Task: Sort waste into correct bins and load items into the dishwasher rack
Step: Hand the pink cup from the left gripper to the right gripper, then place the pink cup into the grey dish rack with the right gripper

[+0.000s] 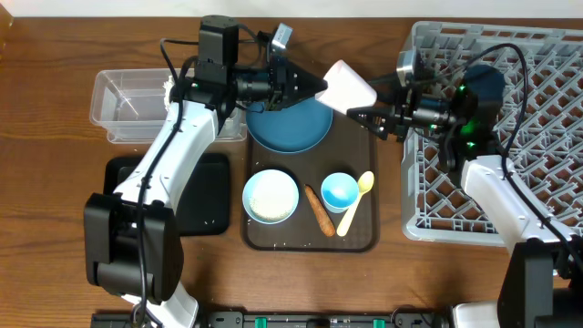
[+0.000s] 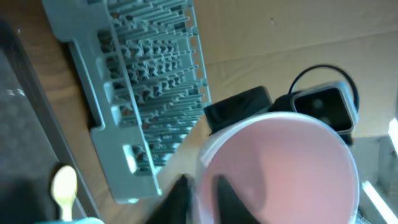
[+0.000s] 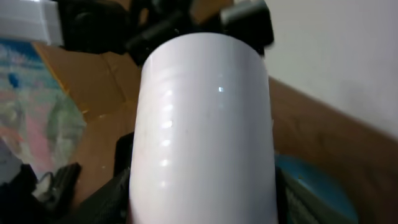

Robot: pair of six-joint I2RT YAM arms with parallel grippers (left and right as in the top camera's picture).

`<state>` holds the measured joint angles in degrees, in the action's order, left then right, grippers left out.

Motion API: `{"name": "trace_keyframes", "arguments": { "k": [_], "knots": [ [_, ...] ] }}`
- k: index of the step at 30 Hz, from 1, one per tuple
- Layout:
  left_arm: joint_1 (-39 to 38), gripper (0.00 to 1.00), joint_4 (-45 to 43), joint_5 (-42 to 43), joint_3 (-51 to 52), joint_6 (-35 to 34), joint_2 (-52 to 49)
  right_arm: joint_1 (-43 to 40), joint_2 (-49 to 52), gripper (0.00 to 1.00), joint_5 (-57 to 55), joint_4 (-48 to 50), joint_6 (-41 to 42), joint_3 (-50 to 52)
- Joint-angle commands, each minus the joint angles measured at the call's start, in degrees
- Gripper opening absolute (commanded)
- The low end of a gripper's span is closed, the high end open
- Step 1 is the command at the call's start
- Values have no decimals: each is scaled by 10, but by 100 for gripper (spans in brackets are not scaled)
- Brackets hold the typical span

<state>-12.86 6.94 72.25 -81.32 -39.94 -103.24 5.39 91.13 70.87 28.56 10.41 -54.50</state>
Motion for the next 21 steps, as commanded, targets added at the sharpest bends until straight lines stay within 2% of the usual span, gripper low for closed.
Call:
{"name": "trace_keyframes", "arguments": {
  "k": [1, 3, 5, 12, 14, 19, 21],
  "knots": [
    [-1, 29, 20, -38, -9, 75, 4, 5, 4, 44, -11, -26, 34, -6],
    [-1, 37, 69, -106, -9, 111, 4, 5, 4, 27, -10, -40, 44, -6],
    [-1, 40, 127, -194, -9, 149, 4, 5, 4, 20, -10, -48, 52, -6],
    [-1, 40, 261, -363, -9, 249, 24, 5, 4, 10, -80, -80, 67, -6],
    [-1, 39, 282, -403, -9, 256, 40, 5, 4, 6, -128, -105, 64, -6],
    [-1, 39, 311, -486, -9, 267, 84, 5, -3, 5, -206, -141, 41, -7],
    [-1, 39, 321, -513, -9, 267, 97, 3, -15, 2, -225, -155, 36, -8]
  ]
}}
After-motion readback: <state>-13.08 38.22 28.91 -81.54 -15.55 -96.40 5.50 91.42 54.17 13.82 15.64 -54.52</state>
